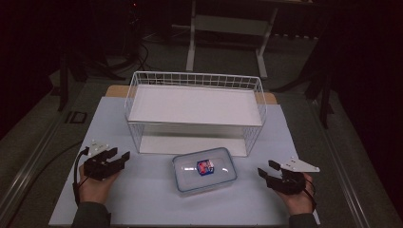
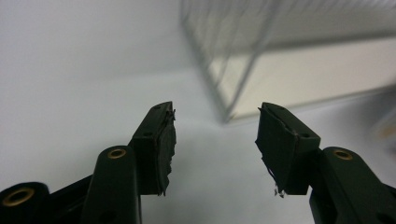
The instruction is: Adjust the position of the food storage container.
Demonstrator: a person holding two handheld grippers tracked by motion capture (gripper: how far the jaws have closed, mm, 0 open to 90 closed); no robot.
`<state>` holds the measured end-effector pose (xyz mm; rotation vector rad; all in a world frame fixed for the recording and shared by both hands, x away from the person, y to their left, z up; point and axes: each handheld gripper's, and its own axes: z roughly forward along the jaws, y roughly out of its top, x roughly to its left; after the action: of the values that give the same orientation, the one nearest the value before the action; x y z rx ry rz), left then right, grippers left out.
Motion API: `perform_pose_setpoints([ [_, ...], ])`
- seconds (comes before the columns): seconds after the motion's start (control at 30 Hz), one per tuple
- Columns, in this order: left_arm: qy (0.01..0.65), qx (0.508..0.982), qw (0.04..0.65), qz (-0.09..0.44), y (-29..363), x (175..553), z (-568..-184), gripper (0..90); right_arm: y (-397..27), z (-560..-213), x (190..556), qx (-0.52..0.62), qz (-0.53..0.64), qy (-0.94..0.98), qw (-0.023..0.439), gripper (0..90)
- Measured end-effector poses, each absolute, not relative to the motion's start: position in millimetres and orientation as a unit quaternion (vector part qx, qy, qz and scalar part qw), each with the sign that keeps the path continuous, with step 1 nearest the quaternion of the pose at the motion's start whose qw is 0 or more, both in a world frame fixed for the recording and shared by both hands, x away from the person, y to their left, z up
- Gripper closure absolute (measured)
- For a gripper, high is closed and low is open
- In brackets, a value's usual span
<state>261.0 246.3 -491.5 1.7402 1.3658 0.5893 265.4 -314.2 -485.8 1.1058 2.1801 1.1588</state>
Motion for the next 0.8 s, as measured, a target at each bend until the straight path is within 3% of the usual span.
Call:
perform_pose_setpoints([
  [0.2, 0.503, 0.702, 0.442, 0.242, 236.6, 249.7, -484.7, 45.9, -313.4, -475.4, 259.0, 0.391, 0.441, 0.774, 0.231, 43.3],
  [0.5, 0.496, 0.708, 0.448, 0.228, 232.3, 246.1, -480.6, 50.3, -307.6, -474.0, 259.6, 0.388, 0.453, 0.770, 0.228, 45.4],
  [0.6, 0.489, 0.710, 0.453, 0.226, 231.1, 244.5, -479.1, 52.5, -305.2, -473.8, 260.1, 0.387, 0.458, 0.771, 0.216, 50.9],
  [0.7, 0.483, 0.713, 0.457, 0.223, 228.6, 243.1, -477.8, 55.3, -299.0, -474.0, 262.4, 0.381, 0.461, 0.776, 0.202, 63.8],
  [0.8, 0.479, 0.717, 0.455, 0.223, 225.9, 242.6, -478.0, 56.4, -295.7, -475.6, 264.0, 0.380, 0.457, 0.781, 0.195, 68.2],
])
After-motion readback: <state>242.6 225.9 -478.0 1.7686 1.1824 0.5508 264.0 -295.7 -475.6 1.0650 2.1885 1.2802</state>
